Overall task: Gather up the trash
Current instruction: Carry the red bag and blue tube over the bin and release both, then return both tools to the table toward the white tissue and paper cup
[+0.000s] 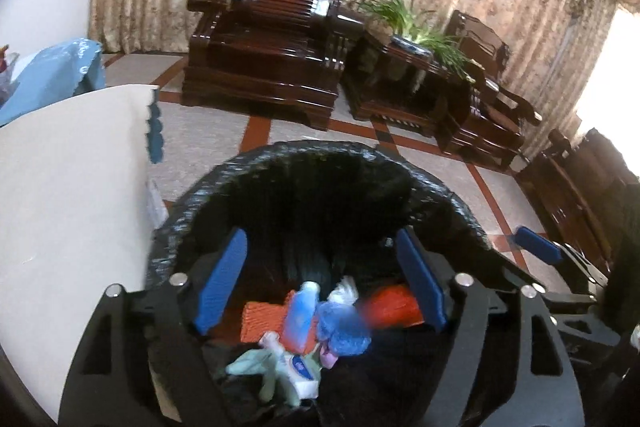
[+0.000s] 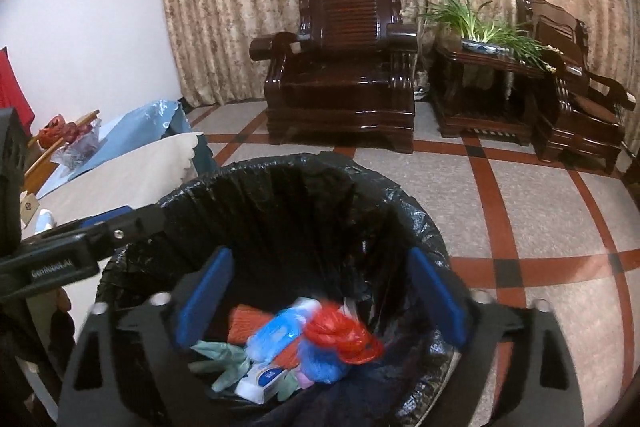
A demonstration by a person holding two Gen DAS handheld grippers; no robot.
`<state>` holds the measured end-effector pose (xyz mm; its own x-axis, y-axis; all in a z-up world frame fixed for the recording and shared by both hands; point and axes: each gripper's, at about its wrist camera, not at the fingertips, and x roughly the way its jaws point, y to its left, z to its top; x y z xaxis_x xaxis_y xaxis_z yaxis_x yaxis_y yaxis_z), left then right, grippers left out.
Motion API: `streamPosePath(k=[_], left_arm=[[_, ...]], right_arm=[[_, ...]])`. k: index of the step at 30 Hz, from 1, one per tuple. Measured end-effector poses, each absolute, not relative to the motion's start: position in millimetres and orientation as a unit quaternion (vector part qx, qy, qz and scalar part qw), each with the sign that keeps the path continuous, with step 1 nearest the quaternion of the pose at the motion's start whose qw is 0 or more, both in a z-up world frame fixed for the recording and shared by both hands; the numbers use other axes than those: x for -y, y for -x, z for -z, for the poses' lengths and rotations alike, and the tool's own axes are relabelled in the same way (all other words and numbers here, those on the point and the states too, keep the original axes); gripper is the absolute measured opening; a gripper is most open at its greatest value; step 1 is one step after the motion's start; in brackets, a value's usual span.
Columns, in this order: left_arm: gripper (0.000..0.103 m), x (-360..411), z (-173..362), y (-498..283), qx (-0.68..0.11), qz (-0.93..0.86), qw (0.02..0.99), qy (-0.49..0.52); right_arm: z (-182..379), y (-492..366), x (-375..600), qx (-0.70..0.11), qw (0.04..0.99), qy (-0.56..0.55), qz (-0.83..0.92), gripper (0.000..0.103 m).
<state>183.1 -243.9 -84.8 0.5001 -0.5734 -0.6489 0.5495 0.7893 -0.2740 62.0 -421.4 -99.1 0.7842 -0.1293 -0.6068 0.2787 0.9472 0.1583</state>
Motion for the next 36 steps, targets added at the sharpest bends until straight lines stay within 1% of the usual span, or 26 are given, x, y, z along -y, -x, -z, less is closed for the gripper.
streamPosePath(k=[2,4,9,24,32,36], left_arm=[[0.081,235.1,80.9,-180.5,-0.377,0.315,0.871,0.015],[0.087,224.5,75.6,-178.0,-0.368,0.302,0.880,0.006],[0.088,192.6,60.5,-175.2,-0.358,0.275,0.892,0.009],[0.089,68.8,28.2,-167.6,-0.320,0.167,0.933,0.012],[0.089,-6.8,26.2,-164.9,-0.314,0.100,0.944,0.024],[0.089,-58.3,30.1,-165.5,-0.313,0.047,0.948,0.021]], right_arm=[[97.1,-61.4,419.6,-0.308,0.938,-0.120,0.108,0.096],[94.9,-60.3,416.6,-0.306,0.938,-0.120,0.105,0.096],[86.6,-59.8,403.1,-0.297,0.943,-0.120,0.091,0.096],[60.5,-101.6,306.5,-0.276,0.957,-0.093,0.008,0.097],[58.8,-128.3,236.9,-0.273,0.958,-0.079,-0.049,0.097],[60.7,-145.9,198.1,-0.274,0.956,-0.067,-0.080,0.097]])
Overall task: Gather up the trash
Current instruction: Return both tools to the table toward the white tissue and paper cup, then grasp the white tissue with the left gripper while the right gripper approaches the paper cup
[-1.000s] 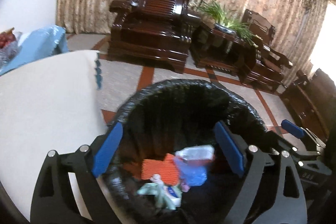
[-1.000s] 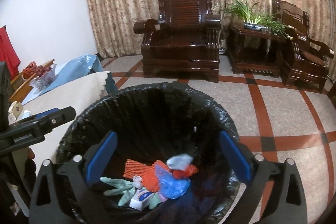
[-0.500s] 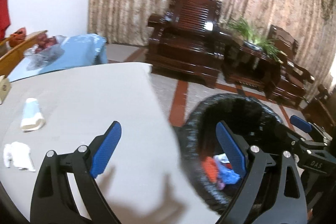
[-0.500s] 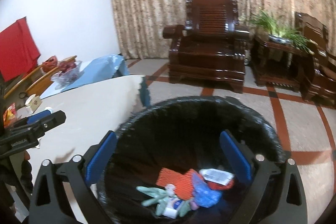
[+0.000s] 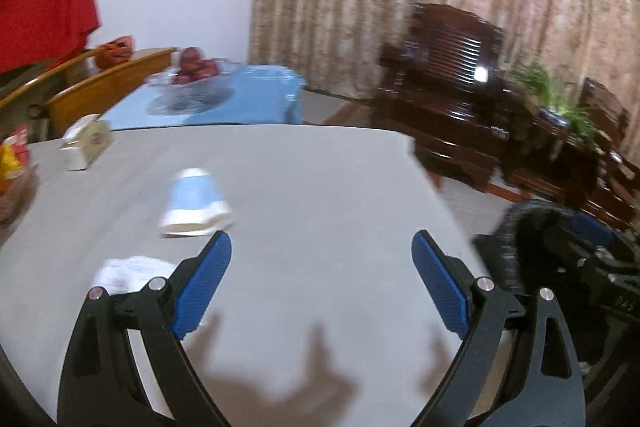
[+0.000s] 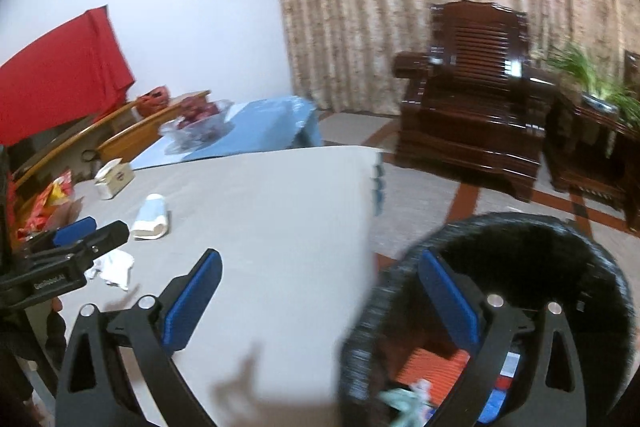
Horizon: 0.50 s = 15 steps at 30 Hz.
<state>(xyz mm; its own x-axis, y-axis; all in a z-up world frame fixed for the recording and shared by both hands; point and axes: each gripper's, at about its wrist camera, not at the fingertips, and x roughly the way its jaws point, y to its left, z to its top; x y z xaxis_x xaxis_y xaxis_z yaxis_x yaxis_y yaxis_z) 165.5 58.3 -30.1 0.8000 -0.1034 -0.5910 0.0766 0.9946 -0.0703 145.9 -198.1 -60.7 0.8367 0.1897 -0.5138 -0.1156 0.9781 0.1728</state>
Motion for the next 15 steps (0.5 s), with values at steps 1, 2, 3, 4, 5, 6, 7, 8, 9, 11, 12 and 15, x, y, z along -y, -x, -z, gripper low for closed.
streamPosePath(k=[1,2,3,4,5,6,7,8,9,11,12,15], left_arm=[[0.089,-69.4,30.9,-164.9,-0.313,0.036,0.949,0.020],[0.089,-82.6,33.4,-165.9,-0.313,0.022,0.949,0.018],[0.089,-97.2,37.4,-166.8,-0.316,0.007,0.949,0.017],[0.089,-106.8,39.5,-169.1,-0.320,-0.003,0.947,0.018],[0.089,-118.1,42.8,-170.1,-0.324,-0.014,0.946,0.021],[0.089,-129.5,47.1,-171.6,-0.329,-0.025,0.944,0.024],[0.089,-141.7,52.6,-174.1,-0.337,-0.035,0.940,0.029],[0.089,-152.7,58.7,-176.5,-0.346,-0.044,0.937,0.034],[0.089,-160.2,63.7,-177.2,-0.351,-0.049,0.934,0.038],[0.089,-173.9,74.3,-179.9,-0.362,-0.061,0.929,0.050],[0.089,-179.1,77.5,-180.6,-0.365,-0.065,0.927,0.054],[0.089,-190.3,90.5,-187.9,-0.378,-0.073,0.921,0.064]], right_arm=[[61.4,-152.3,184.6,-0.274,0.955,-0.064,-0.090,0.097],[61.9,-155.9,175.3,-0.273,0.955,-0.060,-0.095,0.097],[62.7,-158.6,167.8,-0.273,0.955,-0.056,-0.100,0.097],[64.5,-162.8,156.9,-0.272,0.955,-0.050,-0.106,0.097],[67.1,-166.7,146.5,-0.272,0.955,-0.045,-0.112,0.097],[69.4,-169.8,139.5,-0.273,0.954,-0.042,-0.116,0.097],[74.7,-174.7,128.6,-0.277,0.952,-0.041,-0.123,0.097],[78.0,-176.4,123.0,-0.279,0.951,-0.041,-0.127,0.097],[81.5,-179.1,116.9,-0.283,0.950,-0.040,-0.130,0.097],[90.0,-185.0,102.6,-0.292,0.946,-0.039,-0.136,0.097],[93.2,-188.4,97.4,-0.296,0.944,-0.038,-0.137,0.097],[103.4,-194.7,82.1,-0.307,0.941,-0.038,-0.141,0.097]])
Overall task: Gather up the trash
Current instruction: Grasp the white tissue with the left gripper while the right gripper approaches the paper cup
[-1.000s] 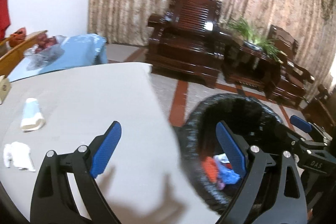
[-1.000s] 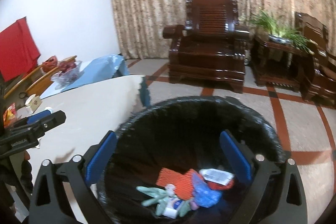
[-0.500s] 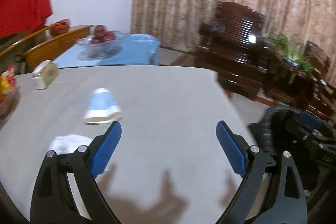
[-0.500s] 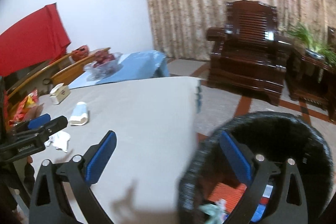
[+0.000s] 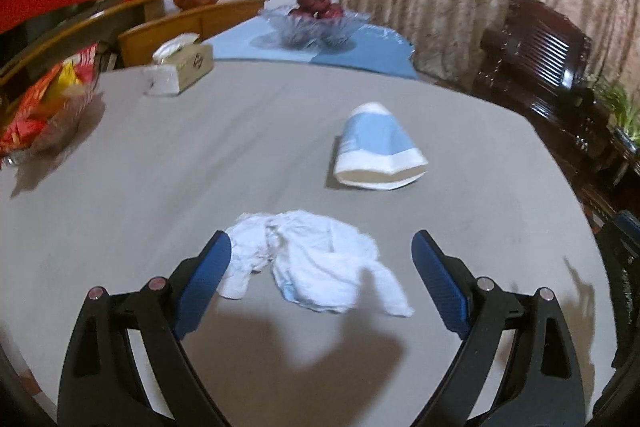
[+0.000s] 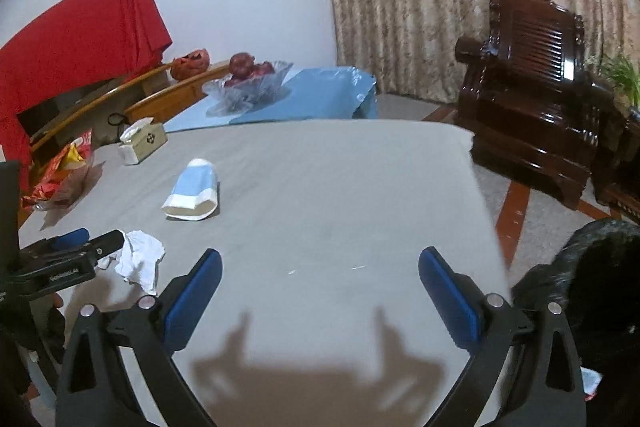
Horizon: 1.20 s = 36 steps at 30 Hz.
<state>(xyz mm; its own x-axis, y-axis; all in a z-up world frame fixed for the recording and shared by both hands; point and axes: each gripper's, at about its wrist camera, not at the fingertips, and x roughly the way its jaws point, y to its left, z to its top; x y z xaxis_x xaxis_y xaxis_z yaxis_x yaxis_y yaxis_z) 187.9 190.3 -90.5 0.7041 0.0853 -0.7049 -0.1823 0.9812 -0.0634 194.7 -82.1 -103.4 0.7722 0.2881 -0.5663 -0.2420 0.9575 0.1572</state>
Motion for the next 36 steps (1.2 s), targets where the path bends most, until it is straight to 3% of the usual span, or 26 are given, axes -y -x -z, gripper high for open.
streamPosePath(k=[12,17,21,25,27,36], left_arm=[[0.089,-199.0,124.6,-215.3,-0.417,-0.075,0.902,0.078],[0.083,-198.0,133.2,-220.1,-0.436,-0.078,0.893,0.078],[0.065,-201.6,132.6,-216.9,-0.433,-0.094,0.892,0.083],[0.029,-209.6,130.7,-213.6,-0.426,-0.117,0.892,0.092],[0.019,-213.6,130.3,-213.1,-0.424,-0.120,0.892,0.097],[0.014,-220.7,112.4,-211.5,-0.395,-0.111,0.907,0.100]], right_arm=[[120.0,-210.5,63.9,-0.327,0.934,-0.031,-0.142,0.097],[123.8,-215.4,61.7,-0.332,0.932,-0.029,-0.141,0.097],[126.1,-218.3,58.9,-0.334,0.931,-0.029,-0.142,0.097],[127.6,-222.7,50.7,-0.335,0.930,-0.028,-0.147,0.097],[127.3,-224.6,45.5,-0.335,0.930,-0.026,-0.150,0.097],[123.9,-237.0,26.9,-0.330,0.929,-0.019,-0.167,0.097]])
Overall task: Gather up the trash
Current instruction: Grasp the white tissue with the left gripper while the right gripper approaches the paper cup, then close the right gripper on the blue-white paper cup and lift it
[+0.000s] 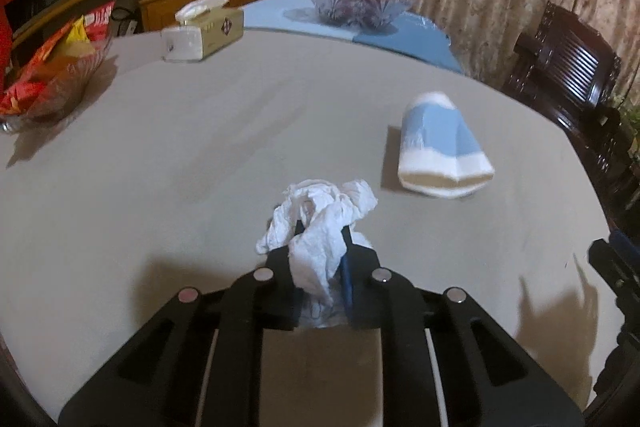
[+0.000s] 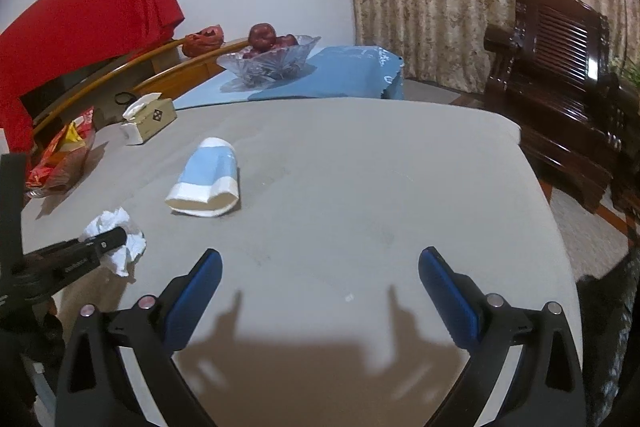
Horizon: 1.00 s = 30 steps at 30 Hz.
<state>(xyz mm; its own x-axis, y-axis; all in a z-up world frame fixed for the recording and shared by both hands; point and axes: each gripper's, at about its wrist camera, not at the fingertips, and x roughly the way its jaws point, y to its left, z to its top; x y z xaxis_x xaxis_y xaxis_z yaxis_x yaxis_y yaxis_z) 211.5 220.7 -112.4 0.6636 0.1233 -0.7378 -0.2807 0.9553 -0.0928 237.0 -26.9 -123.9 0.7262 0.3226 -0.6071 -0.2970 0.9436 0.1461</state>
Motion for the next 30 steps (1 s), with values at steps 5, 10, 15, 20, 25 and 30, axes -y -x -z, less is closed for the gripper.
streamPosePath(k=[5,10,15,20,25,30], left_arm=[[0.014,-235.1,103.5,-226.8,-0.385,-0.111,0.912,0.091],[0.014,-252.6,105.9,-243.8,-0.388,-0.118,0.910,0.088],[0.014,-268.9,108.6,-256.2,-0.388,-0.126,0.908,0.097],[0.014,-275.7,116.1,-259.6,-0.394,-0.130,0.904,0.102],[0.014,-276.5,120.8,-258.8,-0.397,-0.127,0.902,0.110],[0.014,-277.8,121.6,-260.2,-0.398,-0.125,0.902,0.111]], right_arm=[[114.6,-260.7,2.8,-0.328,0.925,-0.024,-0.192,0.097],[110.8,-286.7,-25.2,-0.333,0.920,-0.022,-0.206,0.097],[116.7,-309.0,-56.7,-0.341,0.917,0.005,-0.209,0.095],[130.3,-325.2,-75.0,-0.366,0.907,0.015,-0.207,0.091],[146.6,-334.0,-83.7,-0.398,0.891,0.018,-0.218,0.076],[154.4,-338.3,-83.9,-0.419,0.878,0.004,-0.233,0.074]])
